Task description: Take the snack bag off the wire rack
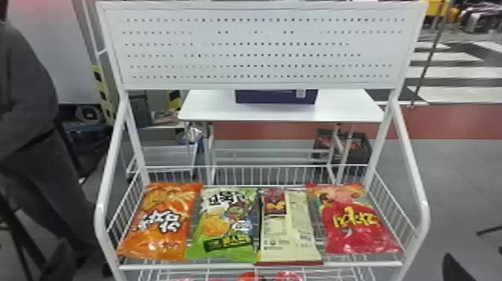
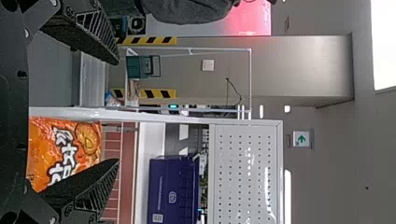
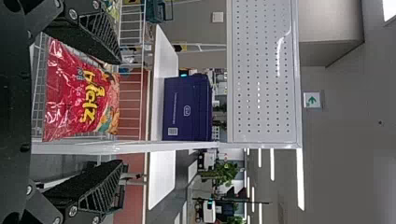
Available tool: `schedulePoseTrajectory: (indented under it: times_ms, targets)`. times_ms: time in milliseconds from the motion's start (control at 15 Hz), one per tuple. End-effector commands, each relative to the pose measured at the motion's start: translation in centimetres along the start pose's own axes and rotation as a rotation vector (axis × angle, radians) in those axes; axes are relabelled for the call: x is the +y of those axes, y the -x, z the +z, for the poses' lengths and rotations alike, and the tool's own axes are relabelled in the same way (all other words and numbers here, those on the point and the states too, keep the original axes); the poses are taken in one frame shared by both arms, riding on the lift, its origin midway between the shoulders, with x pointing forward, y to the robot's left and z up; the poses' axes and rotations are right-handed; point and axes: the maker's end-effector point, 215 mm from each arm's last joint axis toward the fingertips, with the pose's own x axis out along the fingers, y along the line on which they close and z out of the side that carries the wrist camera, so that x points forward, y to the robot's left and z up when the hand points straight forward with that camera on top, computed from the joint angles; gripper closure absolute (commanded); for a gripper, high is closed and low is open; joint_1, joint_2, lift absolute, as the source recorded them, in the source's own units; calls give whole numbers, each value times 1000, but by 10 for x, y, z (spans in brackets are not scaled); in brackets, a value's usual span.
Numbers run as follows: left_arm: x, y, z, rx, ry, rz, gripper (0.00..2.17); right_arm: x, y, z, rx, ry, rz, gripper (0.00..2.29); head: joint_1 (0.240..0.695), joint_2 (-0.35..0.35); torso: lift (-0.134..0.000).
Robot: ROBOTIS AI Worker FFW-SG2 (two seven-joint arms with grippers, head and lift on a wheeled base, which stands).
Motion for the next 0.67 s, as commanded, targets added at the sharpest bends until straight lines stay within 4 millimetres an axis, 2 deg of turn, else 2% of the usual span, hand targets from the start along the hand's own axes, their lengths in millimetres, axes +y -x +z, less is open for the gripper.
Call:
schedulePoseTrajectory:
  times_ms: [0,600]
  targets:
    - [0,0,1,-2,-2,0,151,0,0,0,0,0,0,151,499,0,0]
    - [-3,0,-2,3,-3,-11,151,-3,-5,-3,0,-10,-3,151,499,0,0]
